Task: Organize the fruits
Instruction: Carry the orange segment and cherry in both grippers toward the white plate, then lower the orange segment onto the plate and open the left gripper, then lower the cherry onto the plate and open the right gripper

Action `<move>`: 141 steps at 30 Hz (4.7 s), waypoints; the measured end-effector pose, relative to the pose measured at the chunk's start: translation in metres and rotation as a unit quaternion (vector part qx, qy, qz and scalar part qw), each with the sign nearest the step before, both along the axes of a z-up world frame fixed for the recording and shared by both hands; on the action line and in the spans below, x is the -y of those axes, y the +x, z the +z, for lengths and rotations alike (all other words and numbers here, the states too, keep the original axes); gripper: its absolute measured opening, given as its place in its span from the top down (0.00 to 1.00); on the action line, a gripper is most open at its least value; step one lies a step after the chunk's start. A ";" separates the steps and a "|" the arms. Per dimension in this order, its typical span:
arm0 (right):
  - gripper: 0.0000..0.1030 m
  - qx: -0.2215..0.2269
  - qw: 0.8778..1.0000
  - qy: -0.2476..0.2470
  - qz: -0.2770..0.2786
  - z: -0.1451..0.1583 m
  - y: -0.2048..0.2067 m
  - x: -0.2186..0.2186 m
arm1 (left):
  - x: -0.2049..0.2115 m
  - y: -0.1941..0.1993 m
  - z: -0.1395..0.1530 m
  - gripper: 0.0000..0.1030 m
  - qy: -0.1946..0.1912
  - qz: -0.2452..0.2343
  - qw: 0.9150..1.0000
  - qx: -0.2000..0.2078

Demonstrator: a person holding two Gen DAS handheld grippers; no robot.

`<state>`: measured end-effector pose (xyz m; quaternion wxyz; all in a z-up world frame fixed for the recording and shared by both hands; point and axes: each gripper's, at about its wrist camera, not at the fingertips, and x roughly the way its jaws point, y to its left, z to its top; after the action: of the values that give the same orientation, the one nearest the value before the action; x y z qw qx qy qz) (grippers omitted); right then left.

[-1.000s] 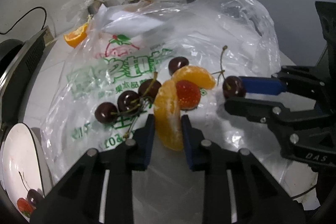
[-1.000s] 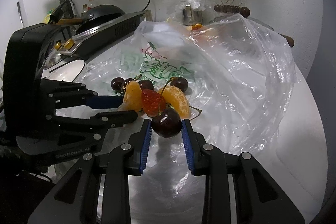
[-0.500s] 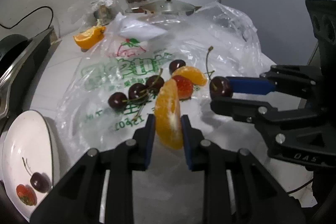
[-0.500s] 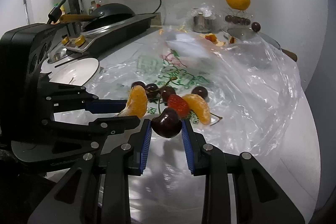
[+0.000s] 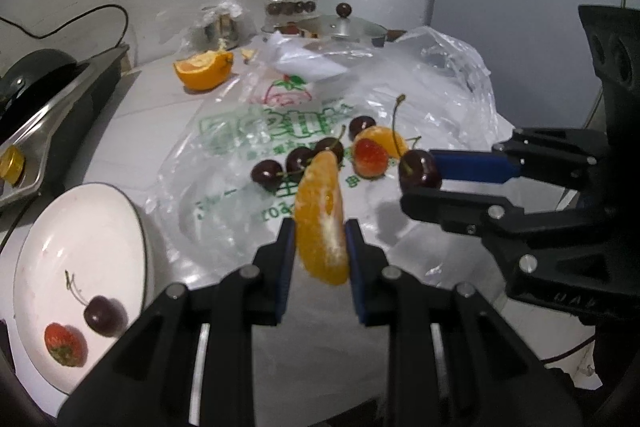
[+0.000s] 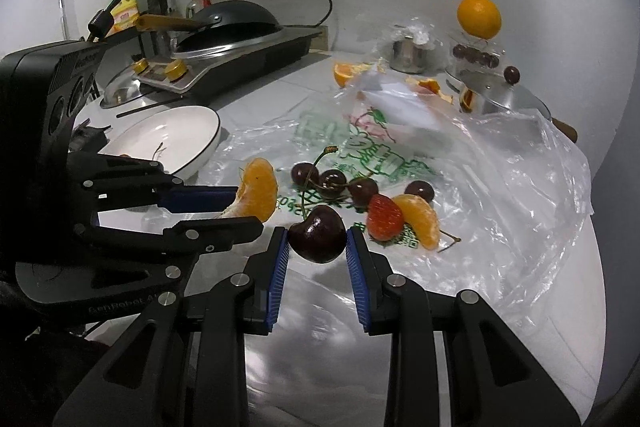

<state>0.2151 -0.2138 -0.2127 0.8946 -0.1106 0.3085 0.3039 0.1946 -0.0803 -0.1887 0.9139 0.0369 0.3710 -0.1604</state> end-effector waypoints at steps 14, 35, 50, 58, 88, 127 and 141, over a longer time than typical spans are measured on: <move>0.70 0.008 1.000 -0.018 0.019 0.008 -0.006 -0.034 | -0.044 -0.016 0.011 0.76 -0.017 0.034 0.999 0.022; 0.70 0.015 0.998 -0.030 0.062 0.020 -0.014 -0.096 | -0.118 -0.030 0.005 0.76 -0.032 0.100 0.994 0.030; 0.70 0.003 0.997 -0.033 0.068 0.015 0.002 -0.111 | -0.125 -0.006 -0.013 0.76 -0.027 0.107 0.994 0.009; 0.70 -0.004 0.997 -0.031 0.068 0.011 0.014 -0.112 | -0.121 0.011 -0.022 0.73 -0.029 0.106 0.994 -0.020; 0.70 -0.001 0.992 -0.060 0.114 0.012 0.013 -0.199 | -0.210 -0.025 -0.003 0.47 -0.043 0.167 0.985 0.024; 0.63 -0.013 0.991 -0.087 0.099 -0.001 0.015 -0.220 | -0.233 -0.048 -0.001 0.37 -0.063 0.193 0.978 0.037; 0.63 0.010 0.996 -0.060 0.061 0.020 -0.006 -0.157 | -0.179 -0.056 0.015 0.31 -0.054 0.157 0.985 0.051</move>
<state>0.2088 -0.0564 -0.1926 0.8690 -0.1856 0.3098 0.3382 0.1385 0.0991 -0.1741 0.9461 -0.0634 0.3161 -0.0323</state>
